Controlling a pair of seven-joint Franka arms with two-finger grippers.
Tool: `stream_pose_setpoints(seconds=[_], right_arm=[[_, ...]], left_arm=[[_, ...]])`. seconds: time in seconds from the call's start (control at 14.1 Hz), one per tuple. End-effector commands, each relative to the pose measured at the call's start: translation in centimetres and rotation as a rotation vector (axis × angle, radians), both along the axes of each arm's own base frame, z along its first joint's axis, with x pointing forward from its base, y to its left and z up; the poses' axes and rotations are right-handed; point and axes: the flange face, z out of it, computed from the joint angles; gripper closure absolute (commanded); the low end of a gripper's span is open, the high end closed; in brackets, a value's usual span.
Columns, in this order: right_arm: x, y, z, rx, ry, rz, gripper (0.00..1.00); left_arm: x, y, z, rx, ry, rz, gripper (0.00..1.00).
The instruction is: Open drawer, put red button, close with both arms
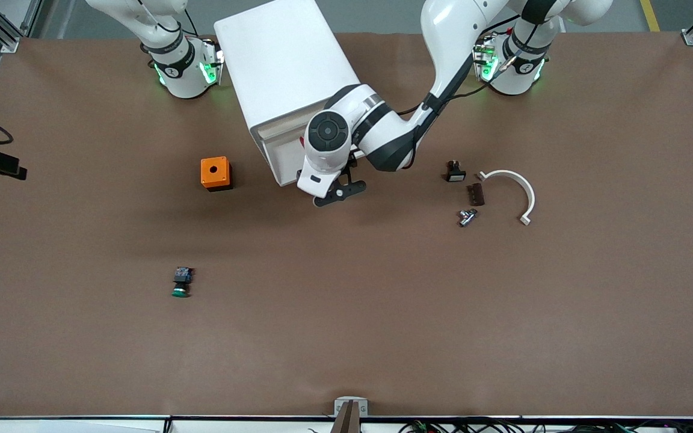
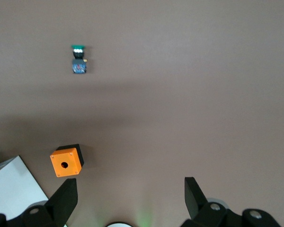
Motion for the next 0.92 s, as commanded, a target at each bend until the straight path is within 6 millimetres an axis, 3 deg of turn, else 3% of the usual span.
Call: stream_pose_setpoints(seconds=[0.0, 0.35, 0.57, 0.85], right_arm=[[-0.5, 0.2, 3.3, -0.008, -0.042, 0.009, 0.0], [-2.6, 0.3, 4.3, 0.034, 0.013, -0.01, 0.0], [-4.2, 1.0, 5.9, 0.094, -0.004, -0.002, 0.0], [-4.0, 0.9, 4.4, 0.096, 0.025, -0.01, 0.0]], left_arm=[[-1.5, -1.2, 0.8, -0.028, 0.021, 0.002, 0.0], [-3.9, -2.9, 0.8, -0.059, 0.07, -0.004, 0.0], [-4.7, -3.4, 0.7, -0.074, 0.1, 0.005, 0.0], [-5.9, -4.2, 0.5, -0.082, 0.121, 0.001, 0.0]])
